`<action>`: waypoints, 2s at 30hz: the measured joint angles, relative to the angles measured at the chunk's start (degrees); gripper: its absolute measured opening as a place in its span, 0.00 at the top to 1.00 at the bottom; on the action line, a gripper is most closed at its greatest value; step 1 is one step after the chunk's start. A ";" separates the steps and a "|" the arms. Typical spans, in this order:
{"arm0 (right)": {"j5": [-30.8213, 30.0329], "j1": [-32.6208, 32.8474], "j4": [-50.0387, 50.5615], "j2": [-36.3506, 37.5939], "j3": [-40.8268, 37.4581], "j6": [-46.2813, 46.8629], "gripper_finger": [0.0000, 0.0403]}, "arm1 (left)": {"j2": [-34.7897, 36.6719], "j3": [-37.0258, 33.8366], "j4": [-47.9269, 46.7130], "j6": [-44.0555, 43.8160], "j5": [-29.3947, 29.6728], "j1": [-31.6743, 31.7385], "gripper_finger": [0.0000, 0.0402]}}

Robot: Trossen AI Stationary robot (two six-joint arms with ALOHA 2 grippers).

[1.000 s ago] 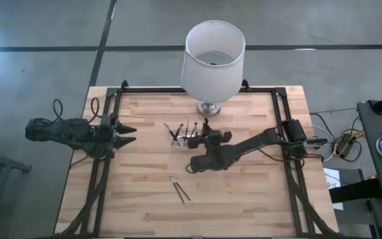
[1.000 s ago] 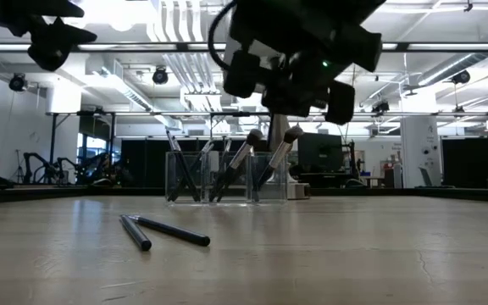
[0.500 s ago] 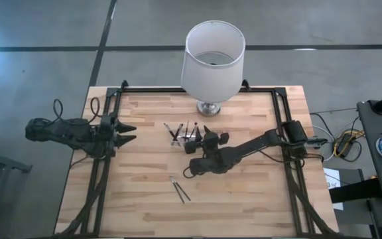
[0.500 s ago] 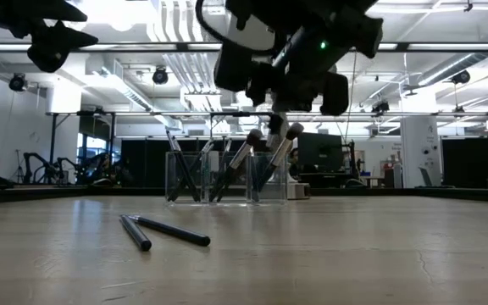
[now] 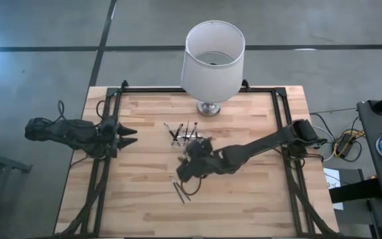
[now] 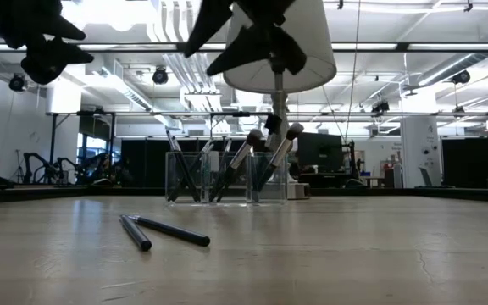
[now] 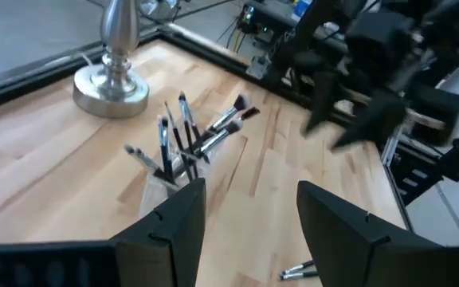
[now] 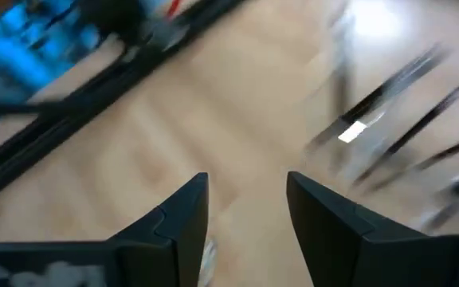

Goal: Put items in baskets/containers
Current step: Put the eyeshadow brush into the transparent organizer

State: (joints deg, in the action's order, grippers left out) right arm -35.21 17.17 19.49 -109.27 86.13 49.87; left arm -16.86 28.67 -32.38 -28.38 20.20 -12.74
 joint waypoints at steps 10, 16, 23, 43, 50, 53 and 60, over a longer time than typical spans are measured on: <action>14.89 3.72 15.73 -14.05 13.98 16.43 0.63 | -1.46 -4.66 -0.23 -7.10 -6.43 0.00 0.53; 15.47 5.21 25.40 -22.11 26.39 13.45 0.63 | -3.13 -11.57 11.43 -16.78 -15.96 -0.15 0.53; 21.60 6.68 34.19 -29.21 36.06 12.89 0.63 | -11.72 -20.08 31.67 -16.16 -19.59 -0.34 0.53; 22.06 8.70 36.81 -31.31 34.38 9.74 0.64 | -40.48 -16.91 50.94 6.91 -18.89 -0.30 0.53; 22.16 8.74 36.37 -31.36 32.94 12.18 0.66 | -52.25 -11.19 51.95 12.90 -22.26 -0.34 0.57; 22.01 8.74 36.55 -31.25 31.78 12.76 0.68 | -57.24 -8.93 51.91 14.47 -23.93 -0.34 0.60; 21.34 8.85 37.70 -31.25 31.99 11.81 0.70 | -65.14 -3.77 52.09 21.40 -24.28 -0.98 0.64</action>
State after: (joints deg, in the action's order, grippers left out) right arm -13.88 26.02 57.19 -140.53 118.12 61.68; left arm -81.99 24.90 19.71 -6.98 -4.07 -13.72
